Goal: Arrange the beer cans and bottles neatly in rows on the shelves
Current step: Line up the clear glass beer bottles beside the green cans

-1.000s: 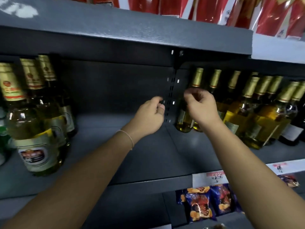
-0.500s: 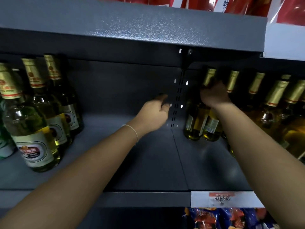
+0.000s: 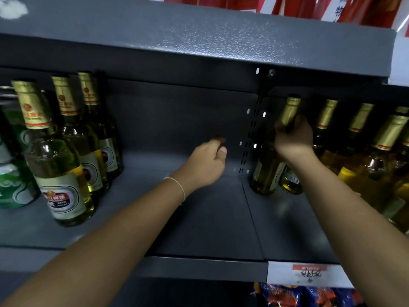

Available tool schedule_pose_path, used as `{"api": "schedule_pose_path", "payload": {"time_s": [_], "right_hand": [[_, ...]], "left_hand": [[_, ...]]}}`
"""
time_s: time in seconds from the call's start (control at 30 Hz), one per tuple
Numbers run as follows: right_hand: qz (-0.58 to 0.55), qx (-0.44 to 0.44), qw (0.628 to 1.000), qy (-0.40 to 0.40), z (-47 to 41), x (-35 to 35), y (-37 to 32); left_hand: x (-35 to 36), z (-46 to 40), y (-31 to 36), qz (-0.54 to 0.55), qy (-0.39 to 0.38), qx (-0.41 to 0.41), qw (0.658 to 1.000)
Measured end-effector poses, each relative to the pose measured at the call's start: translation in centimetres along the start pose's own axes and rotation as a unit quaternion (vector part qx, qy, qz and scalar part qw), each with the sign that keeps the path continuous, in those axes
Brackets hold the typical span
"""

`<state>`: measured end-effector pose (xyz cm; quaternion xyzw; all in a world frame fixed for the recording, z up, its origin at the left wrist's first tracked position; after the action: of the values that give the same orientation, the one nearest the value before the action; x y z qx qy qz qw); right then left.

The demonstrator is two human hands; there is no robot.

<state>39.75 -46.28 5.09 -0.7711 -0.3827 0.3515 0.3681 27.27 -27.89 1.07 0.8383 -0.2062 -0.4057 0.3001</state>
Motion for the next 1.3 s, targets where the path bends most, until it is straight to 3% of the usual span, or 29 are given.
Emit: {"api": "schedule_pose_path", "payload": {"time_s": [0.3,0.53,1.1,1.3], "right_hand": [[-0.051,-0.096,0.990,-0.090,7.6,2.2,-6.2],[-0.095,-0.088,0.976,-0.178,12.9,6.8,-10.3],[-0.094,-0.089,0.980,-0.152,18.2,17.1,-16.1],[-0.100,-0.069,0.982,-0.142,18.6,19.4,-16.8]], "left_hand": [[-4.1,0.9,-3.6,-0.005,-0.002,-0.034,0.999],[-9.6,2.5,-8.1,0.032,0.018,-0.086,0.996],[-13.8,4.3,-14.5,0.066,0.029,-0.172,0.983],[-14.1,4.0,-15.1,0.020,0.028,-0.151,0.988]]}}
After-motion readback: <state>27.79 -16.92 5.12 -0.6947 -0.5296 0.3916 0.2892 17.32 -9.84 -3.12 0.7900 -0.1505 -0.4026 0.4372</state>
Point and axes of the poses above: each hand's wrist, its own z-axis away from the middle knuckle, its own x-axis out of the palm, y = z × x, the point moved 4 cm from there along -z, towards the middle knuckle, and after that the axes turned 14 degrees about y, right-handed, at the moved point
